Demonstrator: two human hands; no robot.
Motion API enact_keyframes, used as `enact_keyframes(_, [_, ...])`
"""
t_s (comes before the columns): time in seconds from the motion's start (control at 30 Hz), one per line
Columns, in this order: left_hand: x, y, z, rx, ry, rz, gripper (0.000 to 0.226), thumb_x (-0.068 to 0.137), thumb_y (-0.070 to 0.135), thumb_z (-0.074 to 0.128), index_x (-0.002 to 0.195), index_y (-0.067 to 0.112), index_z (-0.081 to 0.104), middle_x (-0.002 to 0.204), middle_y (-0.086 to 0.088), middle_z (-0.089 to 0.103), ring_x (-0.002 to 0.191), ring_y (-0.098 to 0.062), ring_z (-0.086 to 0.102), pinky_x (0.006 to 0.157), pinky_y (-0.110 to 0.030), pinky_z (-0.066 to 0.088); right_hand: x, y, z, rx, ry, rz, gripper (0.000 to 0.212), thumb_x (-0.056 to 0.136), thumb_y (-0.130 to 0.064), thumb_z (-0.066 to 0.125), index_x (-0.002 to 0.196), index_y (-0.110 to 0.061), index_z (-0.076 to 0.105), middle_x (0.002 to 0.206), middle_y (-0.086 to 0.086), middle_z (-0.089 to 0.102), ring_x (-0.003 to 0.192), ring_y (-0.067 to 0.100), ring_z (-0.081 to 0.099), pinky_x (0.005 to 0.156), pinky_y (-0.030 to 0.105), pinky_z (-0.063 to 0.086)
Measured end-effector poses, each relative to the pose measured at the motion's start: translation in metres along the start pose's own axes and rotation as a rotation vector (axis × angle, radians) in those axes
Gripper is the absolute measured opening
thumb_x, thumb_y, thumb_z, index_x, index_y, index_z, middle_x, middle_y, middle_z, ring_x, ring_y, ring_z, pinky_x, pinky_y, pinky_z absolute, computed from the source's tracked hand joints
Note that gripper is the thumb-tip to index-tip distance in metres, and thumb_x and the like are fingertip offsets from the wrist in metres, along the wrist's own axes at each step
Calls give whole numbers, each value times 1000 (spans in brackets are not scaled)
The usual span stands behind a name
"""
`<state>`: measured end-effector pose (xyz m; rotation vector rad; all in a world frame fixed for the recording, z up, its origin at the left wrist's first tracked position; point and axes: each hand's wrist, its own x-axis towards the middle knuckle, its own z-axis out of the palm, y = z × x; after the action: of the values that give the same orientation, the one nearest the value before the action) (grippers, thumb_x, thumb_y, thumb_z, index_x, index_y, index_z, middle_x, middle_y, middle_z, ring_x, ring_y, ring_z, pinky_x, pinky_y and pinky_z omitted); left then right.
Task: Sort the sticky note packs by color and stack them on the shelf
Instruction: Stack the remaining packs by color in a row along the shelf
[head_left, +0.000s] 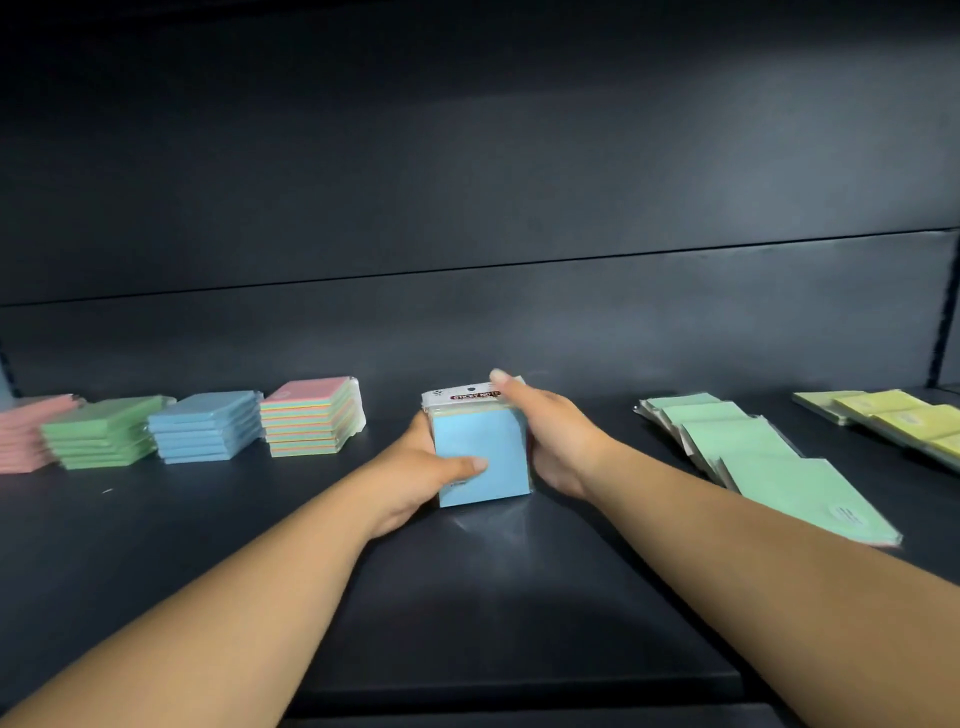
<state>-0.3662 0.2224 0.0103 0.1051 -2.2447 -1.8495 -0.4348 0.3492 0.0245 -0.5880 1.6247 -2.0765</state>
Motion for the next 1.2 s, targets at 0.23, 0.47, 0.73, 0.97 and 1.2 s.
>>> enact_keyframes(0.23, [12, -3, -20, -140, 33, -96, 49, 83, -5, 61, 125, 10, 42, 116, -7, 62, 99, -20, 62, 87, -33, 49, 30, -17, -61, -622, 608, 64, 33, 84, -40, 63, 85, -7, 59, 82, 9, 54, 85, 27, 53, 82, 30, 41])
enact_keyframes(0.47, [20, -7, -24, -313, 162, -147, 44, 84, -4, 58, 120, 14, 40, 106, -2, 63, 89, -17, 63, 65, -31, 50, 47, -3, -51, -1204, 470, 408, 79, 84, -67, 43, 144, -17, 33, 154, 10, 18, 142, 29, 12, 113, 42, 14])
enact_keyframes(0.73, [25, -10, -29, -407, 297, -165, 46, 83, -2, 60, 123, 13, 43, 115, -7, 64, 96, -21, 64, 71, -32, 52, 77, 7, -48, -1268, 415, 459, 85, 77, -71, 50, 143, -20, 34, 151, 11, 24, 139, 31, 19, 114, 44, 18])
enact_keyframes(0.97, [26, -10, -34, -450, 340, -179, 45, 85, -1, 57, 126, 14, 45, 101, -3, 65, 79, -15, 63, 54, -24, 50, 89, 12, -45, -1255, 360, 507, 102, 65, -77, 57, 145, -20, 29, 153, 9, 23, 141, 30, 20, 114, 48, 20])
enact_keyframes(1.2, [27, -11, -32, -360, 338, -163, 51, 81, 1, 63, 126, 15, 42, 119, -7, 63, 105, -23, 62, 79, -35, 50, 70, 12, -44, -764, 412, 253, 73, 58, -31, 83, 111, -20, 35, 117, 6, 53, 111, 24, 49, 100, 36, 39])
